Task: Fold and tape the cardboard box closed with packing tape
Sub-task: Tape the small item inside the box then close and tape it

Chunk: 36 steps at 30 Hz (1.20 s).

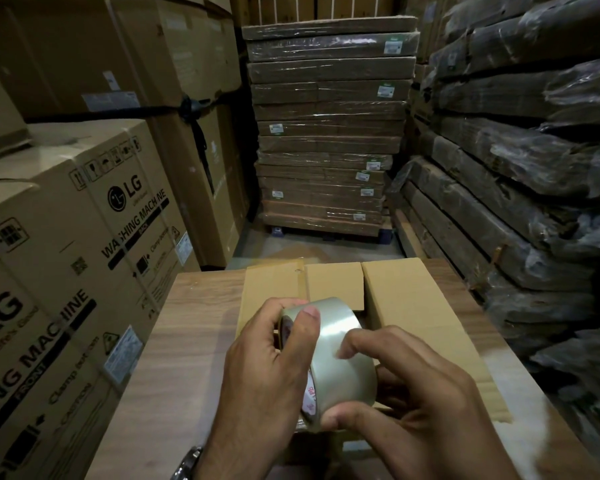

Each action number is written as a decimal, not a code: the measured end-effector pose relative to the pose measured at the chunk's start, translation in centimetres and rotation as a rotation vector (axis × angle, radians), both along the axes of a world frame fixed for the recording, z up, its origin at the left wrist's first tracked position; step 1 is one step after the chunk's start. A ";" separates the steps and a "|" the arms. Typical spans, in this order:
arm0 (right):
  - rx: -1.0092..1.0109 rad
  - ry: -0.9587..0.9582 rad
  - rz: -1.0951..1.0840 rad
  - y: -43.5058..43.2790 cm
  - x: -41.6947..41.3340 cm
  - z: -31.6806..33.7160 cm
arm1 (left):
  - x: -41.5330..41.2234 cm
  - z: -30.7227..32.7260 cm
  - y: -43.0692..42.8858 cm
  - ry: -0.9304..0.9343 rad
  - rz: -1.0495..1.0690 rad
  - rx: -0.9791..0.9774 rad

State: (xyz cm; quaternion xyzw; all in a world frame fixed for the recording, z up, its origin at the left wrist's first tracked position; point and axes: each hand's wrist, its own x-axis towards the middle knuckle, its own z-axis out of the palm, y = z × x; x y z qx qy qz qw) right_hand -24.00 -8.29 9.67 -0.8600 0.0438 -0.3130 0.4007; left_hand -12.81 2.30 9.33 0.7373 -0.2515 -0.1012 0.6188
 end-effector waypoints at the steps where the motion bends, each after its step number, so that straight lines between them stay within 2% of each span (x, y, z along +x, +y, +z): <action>1: 0.004 -0.006 -0.002 0.0 0.0 -0.1 | 0.0 0.0 0.0 0.004 -0.002 0.003; 5: -0.074 -0.001 -0.040 0.2 -0.1 -0.8 | 0.1 0.0 0.2 -0.027 0.021 0.011; 10: 0.066 0.024 -0.044 0.4 -0.3 -0.4 | 0.0 -0.1 0.3 0.010 -0.010 0.018; 13: -0.032 0.004 -0.035 0.4 -0.1 -0.5 | -0.1 -0.4 0.4 0.035 -0.012 0.007; 19: -0.066 -0.016 -0.048 0.6 -0.1 -0.9 | -0.1 -0.2 0.6 0.053 0.019 0.044; 25: 0.083 0.030 -0.036 0.6 -0.6 -0.1 | -0.3 0.3 0.6 0.064 0.010 0.053; 29: -0.020 0.016 -0.007 0.4 -0.3 0.0 | -0.3 0.3 0.6 0.070 0.002 0.059; 36: -0.064 -0.010 -0.023 0.5 -0.1 -0.4 | -0.2 0.0 0.5 0.075 0.021 0.049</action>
